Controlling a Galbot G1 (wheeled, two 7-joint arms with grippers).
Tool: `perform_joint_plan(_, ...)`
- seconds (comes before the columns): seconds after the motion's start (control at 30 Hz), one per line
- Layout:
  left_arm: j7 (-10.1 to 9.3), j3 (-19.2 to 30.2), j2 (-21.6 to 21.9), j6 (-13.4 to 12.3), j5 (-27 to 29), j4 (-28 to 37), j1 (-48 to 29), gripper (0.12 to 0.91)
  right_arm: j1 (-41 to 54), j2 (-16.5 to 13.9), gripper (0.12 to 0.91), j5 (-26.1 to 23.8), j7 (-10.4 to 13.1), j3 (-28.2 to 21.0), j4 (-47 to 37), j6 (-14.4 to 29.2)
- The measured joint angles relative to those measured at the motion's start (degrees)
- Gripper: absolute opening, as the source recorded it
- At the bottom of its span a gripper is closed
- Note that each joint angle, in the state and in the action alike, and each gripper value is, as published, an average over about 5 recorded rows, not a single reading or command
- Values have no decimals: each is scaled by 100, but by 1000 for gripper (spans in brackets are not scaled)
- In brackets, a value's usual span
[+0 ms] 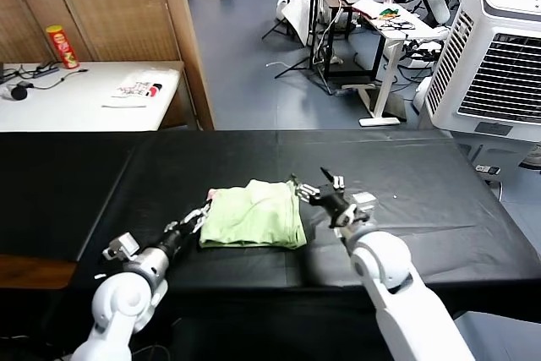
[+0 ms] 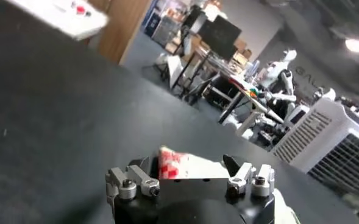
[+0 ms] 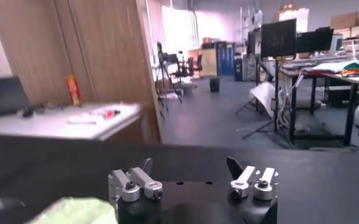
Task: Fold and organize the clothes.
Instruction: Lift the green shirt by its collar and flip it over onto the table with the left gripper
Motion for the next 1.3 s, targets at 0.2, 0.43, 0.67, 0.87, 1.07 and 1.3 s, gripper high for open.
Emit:
perform_joint_plan(0.2,15,27,-60,76,-355,161,-39,798,-155,-23,798,92,-14,136,266,5)
perform_joint_plan(0.43,24,60,-98,119,-546,325,-96,784,-206,-23,798,118,-39,189,376,20)
perform_joint_plan(0.67,9,82,-120,159,-780,483,-210,489,-304,-17,798,119,-75,261,441,30)
perform_joint_plan(0.87,-4,153,-105,160,-704,515,-278,180,-435,-41,798,78,-58,387,488,15)
perform_joint_plan(1.07,-52,172,64,124,108,333,-258,157,-541,-84,798,-275,105,522,423,-241)
perform_joint_plan(1.3,-172,-38,614,217,1135,-41,-133,153,-650,-70,798,-830,113,579,274,-412)
